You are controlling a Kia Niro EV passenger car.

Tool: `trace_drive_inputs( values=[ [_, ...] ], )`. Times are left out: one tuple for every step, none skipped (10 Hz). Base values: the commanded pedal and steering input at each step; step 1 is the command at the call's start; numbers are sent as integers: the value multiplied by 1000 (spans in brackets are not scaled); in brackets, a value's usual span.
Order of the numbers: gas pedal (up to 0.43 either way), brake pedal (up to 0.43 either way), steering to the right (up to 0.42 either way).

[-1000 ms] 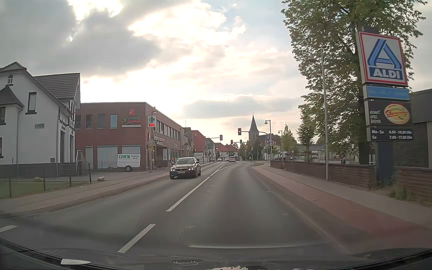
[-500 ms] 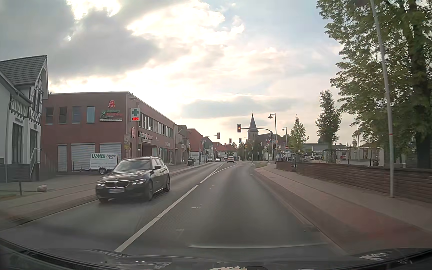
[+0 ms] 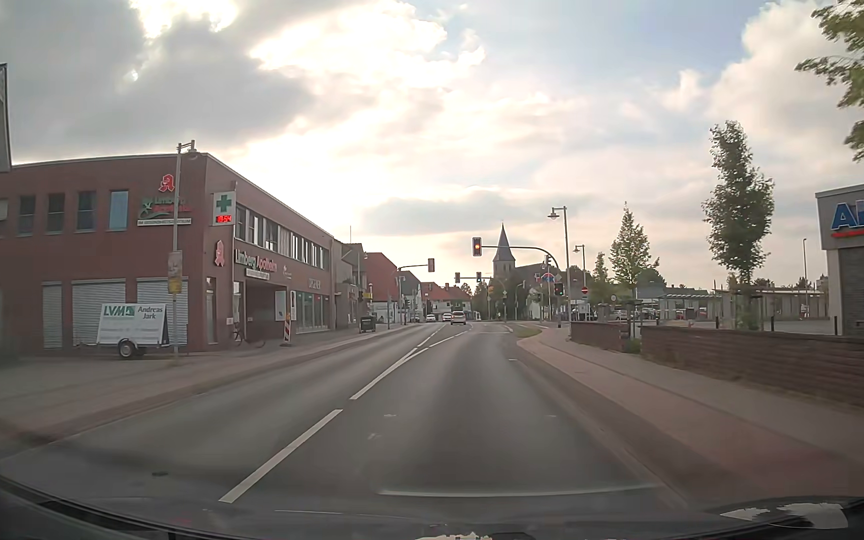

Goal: Follow the waypoints while adhering to traffic rules and regulations

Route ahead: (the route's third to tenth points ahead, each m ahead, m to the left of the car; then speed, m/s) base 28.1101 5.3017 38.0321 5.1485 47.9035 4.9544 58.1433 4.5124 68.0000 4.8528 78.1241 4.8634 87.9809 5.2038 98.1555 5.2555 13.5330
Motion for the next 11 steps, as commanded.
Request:
trace_drive_inputs(
  values=[
    [0,0,5],
    [0,0,6],
    [0,0,6],
    [0,85,6],
    [0,183,6],
    [0,195,6],
    [0,226,6],
    [0,244,6],
    [0,244,7],
    [0,244,9],
    [0,244,10]
  ],
)
